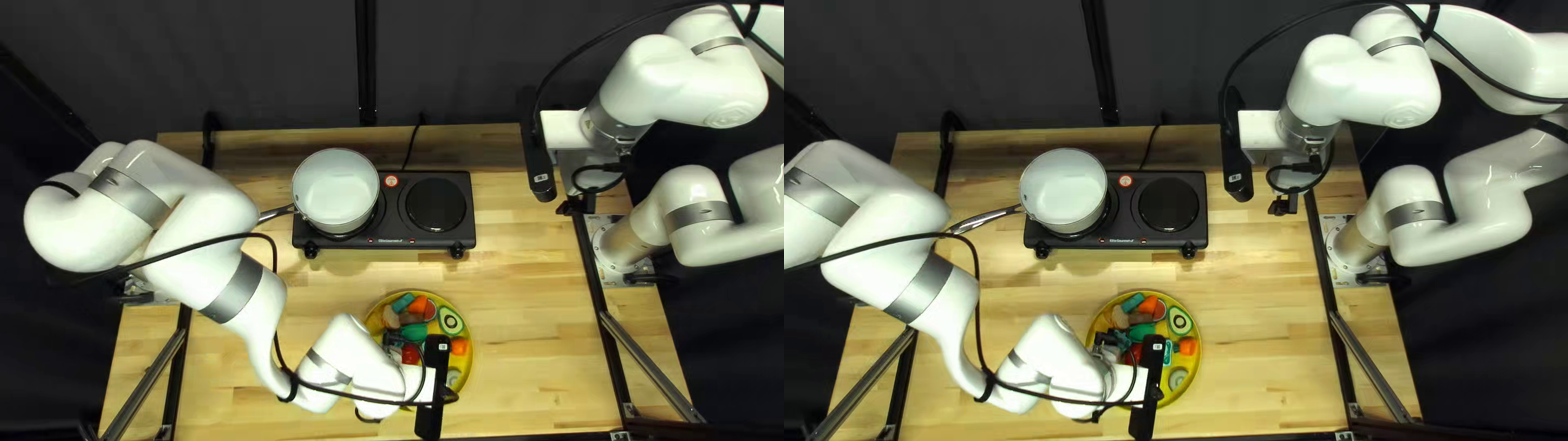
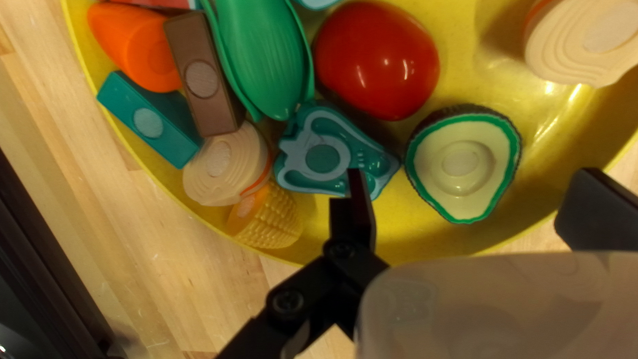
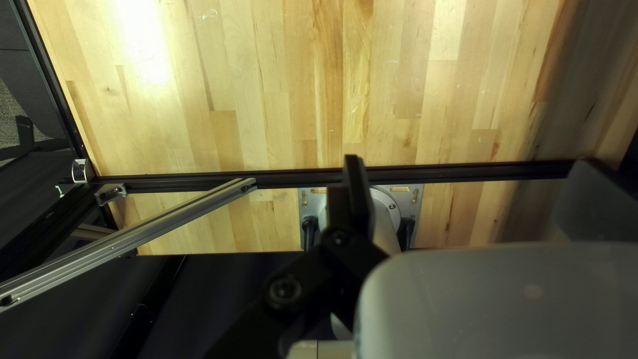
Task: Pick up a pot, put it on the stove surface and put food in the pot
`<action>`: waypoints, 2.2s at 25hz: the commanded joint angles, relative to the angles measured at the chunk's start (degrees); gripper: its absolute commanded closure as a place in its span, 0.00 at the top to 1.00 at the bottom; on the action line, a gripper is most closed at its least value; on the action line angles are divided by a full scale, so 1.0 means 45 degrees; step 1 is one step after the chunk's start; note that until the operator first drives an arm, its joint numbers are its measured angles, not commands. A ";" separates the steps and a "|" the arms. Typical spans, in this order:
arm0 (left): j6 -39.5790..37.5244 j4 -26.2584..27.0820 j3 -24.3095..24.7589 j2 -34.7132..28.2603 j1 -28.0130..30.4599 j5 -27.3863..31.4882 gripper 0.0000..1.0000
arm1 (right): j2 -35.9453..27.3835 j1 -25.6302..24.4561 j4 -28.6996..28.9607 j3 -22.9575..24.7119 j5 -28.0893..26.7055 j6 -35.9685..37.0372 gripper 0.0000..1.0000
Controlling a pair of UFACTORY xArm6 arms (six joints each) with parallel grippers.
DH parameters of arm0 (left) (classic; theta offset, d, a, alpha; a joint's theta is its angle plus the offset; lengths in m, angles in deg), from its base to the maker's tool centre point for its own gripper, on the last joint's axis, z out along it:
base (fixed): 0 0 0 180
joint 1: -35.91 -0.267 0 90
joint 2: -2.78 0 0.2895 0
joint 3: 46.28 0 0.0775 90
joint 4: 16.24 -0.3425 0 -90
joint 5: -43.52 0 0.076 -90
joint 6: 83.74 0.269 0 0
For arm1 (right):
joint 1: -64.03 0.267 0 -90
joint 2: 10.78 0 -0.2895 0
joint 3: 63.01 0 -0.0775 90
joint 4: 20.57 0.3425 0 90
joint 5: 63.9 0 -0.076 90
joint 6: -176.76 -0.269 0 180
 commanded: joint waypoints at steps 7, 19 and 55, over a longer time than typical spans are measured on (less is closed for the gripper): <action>0.0209 -0.0058 -0.0008 0.0180 -0.0097 -0.0229 1.00 | 0.0000 0.0000 0.0000 0.0000 0.0000 0.0000 1.00; 0.0001 -0.0386 0.0025 0.0337 -0.0064 -0.0387 0.00 | 0.0000 0.0000 0.0000 0.0000 0.0000 0.0000 1.00; 0.4913 0.0145 0.4066 -0.9082 -0.4339 0.5002 0.00 | 0.0000 0.0000 0.0000 0.0000 0.0000 0.0000 1.00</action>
